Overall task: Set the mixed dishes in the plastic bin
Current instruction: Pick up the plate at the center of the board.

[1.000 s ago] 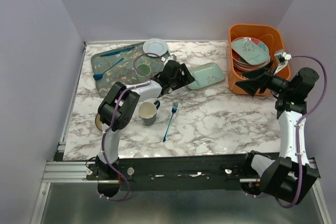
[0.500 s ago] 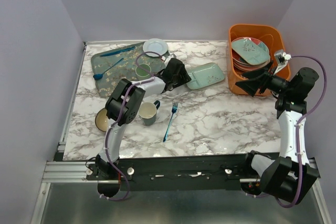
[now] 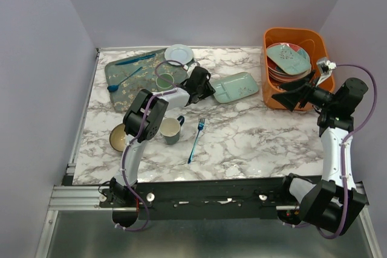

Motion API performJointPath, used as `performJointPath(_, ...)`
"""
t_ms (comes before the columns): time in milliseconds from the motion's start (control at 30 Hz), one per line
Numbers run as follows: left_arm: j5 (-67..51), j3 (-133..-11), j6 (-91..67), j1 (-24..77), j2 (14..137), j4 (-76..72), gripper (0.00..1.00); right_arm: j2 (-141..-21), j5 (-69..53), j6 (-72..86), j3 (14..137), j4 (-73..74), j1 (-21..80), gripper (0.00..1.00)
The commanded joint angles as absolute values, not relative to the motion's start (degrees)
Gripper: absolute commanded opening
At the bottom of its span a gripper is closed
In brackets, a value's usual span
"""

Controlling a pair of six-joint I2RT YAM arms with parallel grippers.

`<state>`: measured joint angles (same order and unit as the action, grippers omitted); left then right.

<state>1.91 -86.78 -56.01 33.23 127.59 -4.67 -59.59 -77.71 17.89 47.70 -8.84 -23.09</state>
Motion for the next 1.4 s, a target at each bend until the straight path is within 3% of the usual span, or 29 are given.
performJointPath(0, 2.02, -87.01, -56.25, 32.96, 129.11, -5.97, 0.31, -59.59, -79.19, 17.58, 47.64, -8.0, -23.64, 0.93)
performJointPath(100, 1.24, -86.4, -55.81, 32.87, 128.59, -7.12, 0.21, -59.68, -79.37, 17.67, 47.64, -8.0, -23.73, 0.93)
performJointPath(200, 0.62, -85.35, -55.46, 32.78, 127.71, -8.26, 0.02, -59.5, -79.54, 17.67, 47.55, -8.0, -23.82, 0.93)
performJointPath(233, 0.53, -84.82, -55.28, 32.78, 127.27, -8.61, 0.0, -59.5, -79.54, 17.75, 47.55, -8.0, -23.91, 0.93)
performJointPath(1367, -6.76, -54.59, -50.8, 31.9, 89.14, -19.68, 0.0, -62.4, -77.09, 16.44, 47.55, -4.58, -24.26, 0.93)
